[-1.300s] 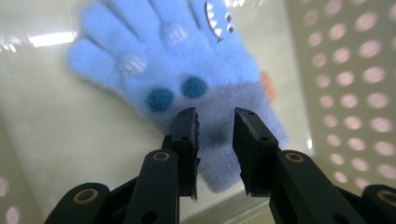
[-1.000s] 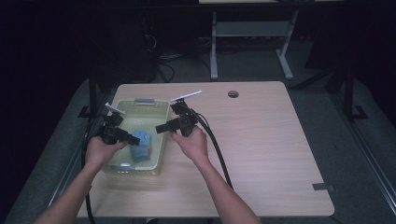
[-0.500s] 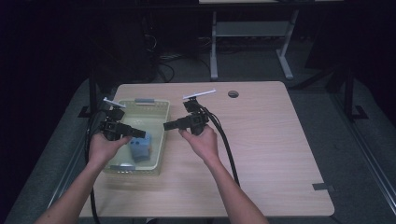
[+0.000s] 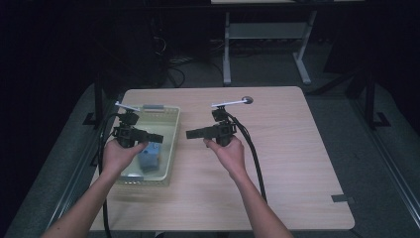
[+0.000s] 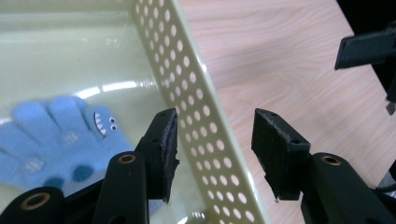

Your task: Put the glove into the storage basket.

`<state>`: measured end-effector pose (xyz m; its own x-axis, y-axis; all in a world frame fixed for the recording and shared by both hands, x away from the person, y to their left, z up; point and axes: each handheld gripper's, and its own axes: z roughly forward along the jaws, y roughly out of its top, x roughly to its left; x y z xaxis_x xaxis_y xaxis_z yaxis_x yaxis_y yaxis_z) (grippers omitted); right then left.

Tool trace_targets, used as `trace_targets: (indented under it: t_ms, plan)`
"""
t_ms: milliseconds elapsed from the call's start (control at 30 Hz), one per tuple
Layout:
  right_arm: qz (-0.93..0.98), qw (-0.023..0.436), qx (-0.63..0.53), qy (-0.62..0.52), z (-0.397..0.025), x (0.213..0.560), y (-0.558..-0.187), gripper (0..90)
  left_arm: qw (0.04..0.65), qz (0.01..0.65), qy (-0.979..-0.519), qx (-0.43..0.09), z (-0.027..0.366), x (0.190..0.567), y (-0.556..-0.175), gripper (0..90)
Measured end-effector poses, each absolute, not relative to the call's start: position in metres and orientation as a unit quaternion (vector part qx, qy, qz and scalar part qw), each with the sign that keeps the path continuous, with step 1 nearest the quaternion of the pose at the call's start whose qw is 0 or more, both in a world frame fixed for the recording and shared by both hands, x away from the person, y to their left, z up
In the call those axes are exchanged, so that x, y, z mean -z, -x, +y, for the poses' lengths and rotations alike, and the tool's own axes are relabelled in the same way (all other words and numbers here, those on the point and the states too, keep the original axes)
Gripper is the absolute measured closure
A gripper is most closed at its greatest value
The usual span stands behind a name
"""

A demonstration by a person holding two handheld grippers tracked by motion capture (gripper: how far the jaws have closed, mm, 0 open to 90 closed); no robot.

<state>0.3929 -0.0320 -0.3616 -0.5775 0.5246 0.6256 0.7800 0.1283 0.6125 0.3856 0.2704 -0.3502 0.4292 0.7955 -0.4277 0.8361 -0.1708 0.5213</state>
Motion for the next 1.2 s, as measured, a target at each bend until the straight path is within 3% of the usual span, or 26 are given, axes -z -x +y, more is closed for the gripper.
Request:
trace_targets:
  t_ms: [600,1200]
  plan:
    - [-0.722,0.114,0.501,0.463,-0.084,0.366,-0.385,37.1,0.402,0.488,-0.774,0.032,0.227,0.344,-0.382,38.0]
    - [-0.698,0.1,0.509,0.493,-0.141,0.375,-0.377,34.3,0.437,0.449,-0.778,0.05,0.193,0.344,-0.371,34.1]
